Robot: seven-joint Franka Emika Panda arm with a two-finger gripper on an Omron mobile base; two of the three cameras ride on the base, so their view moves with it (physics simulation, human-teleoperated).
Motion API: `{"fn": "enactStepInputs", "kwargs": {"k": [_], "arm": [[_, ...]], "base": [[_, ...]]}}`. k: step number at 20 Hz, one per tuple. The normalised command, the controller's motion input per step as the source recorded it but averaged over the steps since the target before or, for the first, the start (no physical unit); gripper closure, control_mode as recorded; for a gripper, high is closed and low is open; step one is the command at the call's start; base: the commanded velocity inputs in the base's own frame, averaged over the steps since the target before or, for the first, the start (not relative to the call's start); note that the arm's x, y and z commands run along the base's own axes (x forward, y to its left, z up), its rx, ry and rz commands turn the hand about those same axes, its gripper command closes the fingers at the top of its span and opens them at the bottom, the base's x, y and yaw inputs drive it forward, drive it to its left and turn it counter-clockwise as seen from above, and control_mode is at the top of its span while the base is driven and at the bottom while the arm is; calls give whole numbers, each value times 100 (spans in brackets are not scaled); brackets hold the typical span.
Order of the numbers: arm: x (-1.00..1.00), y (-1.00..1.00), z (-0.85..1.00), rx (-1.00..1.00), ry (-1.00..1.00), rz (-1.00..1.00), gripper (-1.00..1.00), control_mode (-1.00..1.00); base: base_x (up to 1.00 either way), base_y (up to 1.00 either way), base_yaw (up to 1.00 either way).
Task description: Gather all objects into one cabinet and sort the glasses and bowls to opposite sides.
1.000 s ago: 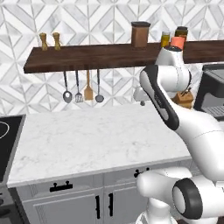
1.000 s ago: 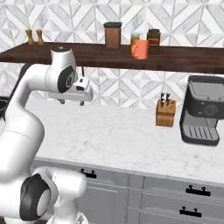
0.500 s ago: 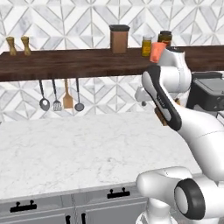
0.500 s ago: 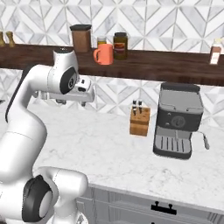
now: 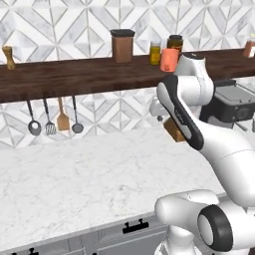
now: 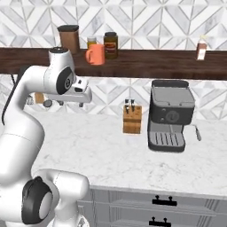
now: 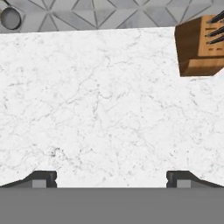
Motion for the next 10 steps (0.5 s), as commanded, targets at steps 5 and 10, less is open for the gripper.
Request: {"fn": "enactStepInputs", "kwargs": {"k": [5,10], "arm": [[0,0,0,0,0,0,-100,100],[0,0,0,0,0,0,-100,100]], "base": [[17,7,-8],[0,0,0]]}}
